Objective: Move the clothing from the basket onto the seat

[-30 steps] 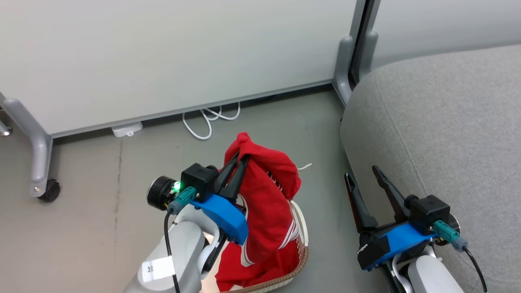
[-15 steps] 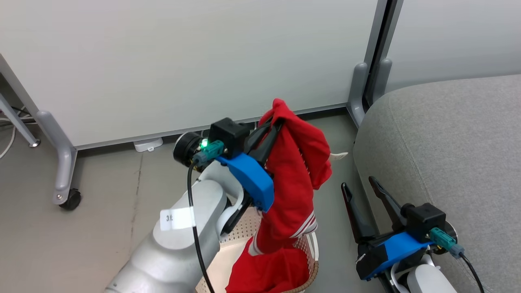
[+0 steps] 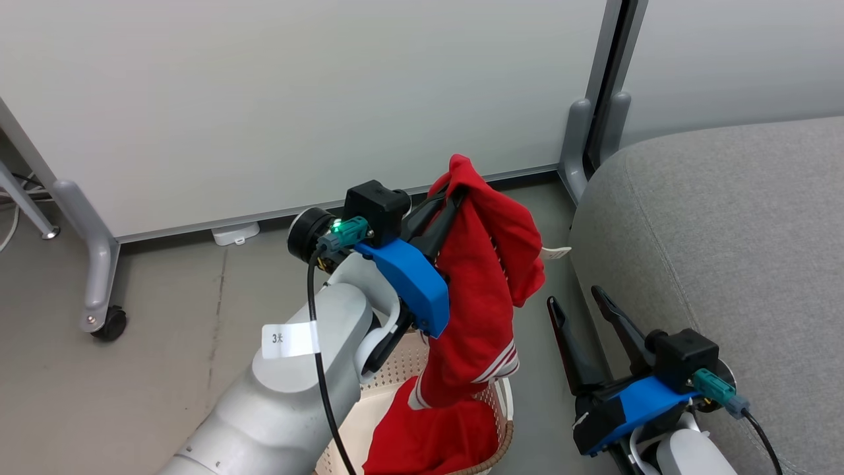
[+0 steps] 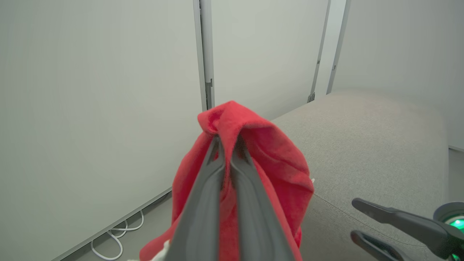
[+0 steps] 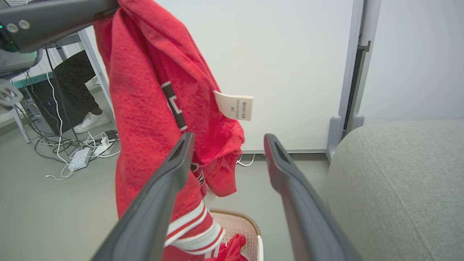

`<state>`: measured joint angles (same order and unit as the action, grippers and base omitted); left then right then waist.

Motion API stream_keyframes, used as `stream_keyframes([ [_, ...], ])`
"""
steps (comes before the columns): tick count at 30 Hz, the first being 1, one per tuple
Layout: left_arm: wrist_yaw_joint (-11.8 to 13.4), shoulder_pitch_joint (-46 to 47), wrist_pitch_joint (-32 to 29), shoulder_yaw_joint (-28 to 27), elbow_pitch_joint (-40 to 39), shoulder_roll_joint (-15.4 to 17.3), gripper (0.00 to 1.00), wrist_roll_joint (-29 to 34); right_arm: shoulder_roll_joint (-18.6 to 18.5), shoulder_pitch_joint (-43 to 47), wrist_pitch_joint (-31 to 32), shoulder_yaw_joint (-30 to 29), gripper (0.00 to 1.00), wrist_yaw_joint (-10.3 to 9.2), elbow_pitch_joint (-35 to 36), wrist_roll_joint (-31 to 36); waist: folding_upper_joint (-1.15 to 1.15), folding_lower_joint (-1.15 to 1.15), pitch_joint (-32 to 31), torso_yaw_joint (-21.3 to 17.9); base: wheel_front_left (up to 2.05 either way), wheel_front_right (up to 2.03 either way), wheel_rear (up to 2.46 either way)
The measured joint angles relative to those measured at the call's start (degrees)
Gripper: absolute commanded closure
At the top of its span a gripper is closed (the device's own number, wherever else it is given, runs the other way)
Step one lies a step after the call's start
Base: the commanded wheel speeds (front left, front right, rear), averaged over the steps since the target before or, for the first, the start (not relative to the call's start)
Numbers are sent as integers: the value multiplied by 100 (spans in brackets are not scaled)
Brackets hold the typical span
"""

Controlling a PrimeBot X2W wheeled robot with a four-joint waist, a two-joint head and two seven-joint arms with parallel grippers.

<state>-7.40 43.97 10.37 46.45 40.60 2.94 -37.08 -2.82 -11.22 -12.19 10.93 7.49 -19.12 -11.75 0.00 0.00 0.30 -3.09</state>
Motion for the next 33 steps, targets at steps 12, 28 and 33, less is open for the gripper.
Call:
stream_keyframes([
  [12,0,102,92,196,94,-2,100,-110,0,-166,309,553,0,0,-81,-131,0,1,144,23,0,0,0],
  [28,32,236,198,626,45,-4,100,-357,0,-1469,812,1369,0,0,-1162,-220,0,1,309,193,0,0,0],
  [33,37,288,234,761,44,-3,100,-452,0,-1825,800,1790,0,0,-1567,-505,0,1,304,214,0,0,0],
])
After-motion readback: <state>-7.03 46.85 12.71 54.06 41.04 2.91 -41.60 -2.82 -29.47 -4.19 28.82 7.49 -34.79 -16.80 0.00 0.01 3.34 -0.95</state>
